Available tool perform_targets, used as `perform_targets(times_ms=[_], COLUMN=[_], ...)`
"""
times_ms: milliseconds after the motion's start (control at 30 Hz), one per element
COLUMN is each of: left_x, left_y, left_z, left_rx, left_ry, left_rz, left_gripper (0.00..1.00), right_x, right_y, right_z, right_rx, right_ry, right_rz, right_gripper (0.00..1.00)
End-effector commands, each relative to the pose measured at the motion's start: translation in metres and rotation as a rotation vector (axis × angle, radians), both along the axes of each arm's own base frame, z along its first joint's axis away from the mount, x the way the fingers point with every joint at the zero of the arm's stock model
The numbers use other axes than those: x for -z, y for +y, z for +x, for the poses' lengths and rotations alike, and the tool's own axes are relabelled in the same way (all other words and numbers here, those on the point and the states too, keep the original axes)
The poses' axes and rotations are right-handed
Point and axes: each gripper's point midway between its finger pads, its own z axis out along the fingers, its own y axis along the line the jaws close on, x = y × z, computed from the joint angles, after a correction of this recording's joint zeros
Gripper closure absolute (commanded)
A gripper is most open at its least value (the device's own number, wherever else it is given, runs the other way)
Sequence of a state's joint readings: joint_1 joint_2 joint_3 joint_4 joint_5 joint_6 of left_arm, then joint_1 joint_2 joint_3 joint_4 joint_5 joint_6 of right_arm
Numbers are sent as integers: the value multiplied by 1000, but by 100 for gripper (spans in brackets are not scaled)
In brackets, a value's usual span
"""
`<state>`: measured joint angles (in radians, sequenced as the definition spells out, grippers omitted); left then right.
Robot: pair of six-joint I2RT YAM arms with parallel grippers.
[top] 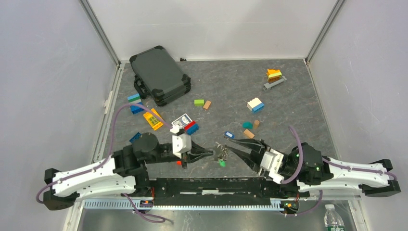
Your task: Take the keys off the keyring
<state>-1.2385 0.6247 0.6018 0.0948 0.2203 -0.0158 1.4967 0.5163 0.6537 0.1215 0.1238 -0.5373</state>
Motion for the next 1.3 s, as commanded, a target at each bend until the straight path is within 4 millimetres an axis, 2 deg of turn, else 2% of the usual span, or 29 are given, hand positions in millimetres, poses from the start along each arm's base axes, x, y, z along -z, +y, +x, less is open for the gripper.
perform_targets(times_ms=[0,33,167,233,300,333,500,667,900,1100,1267], left_x=[39,39,85,99,103,105,87,56,-5,-26,-40], left_y=[28,33,53,69,86,94,110,109,97,86,73], left_z=[7,15,36,52,72,75,100,133,155,143,114], left_rx=[7,-37,-155,-259,-387,-405,-525,-713,-804,-571,-284], left_ry=[-70,-53,59,50,-20,-40,-184,-374,-691,-895,-1042], left_rz=[521,606,1041,1208,1327,1387,1529,1501,1310,1243,1103], left_gripper=[98,98,98,98,98,98,98,98,98,98,98], right_x=[24,27,29,28,29,30,30,34,32,24,21], right_y=[-26,-32,-54,-62,-66,-67,-72,-73,-90,-94,-92], right_z=[44,50,67,69,69,69,71,73,82,81,79], right_rx=[274,321,439,454,457,459,472,485,563,555,538], right_ry=[61,78,142,164,177,180,194,202,256,277,267], right_rz=[-73,-75,5,56,83,85,98,102,182,193,160], right_gripper=[62,59,55,54,54,54,54,53,52,54,56])
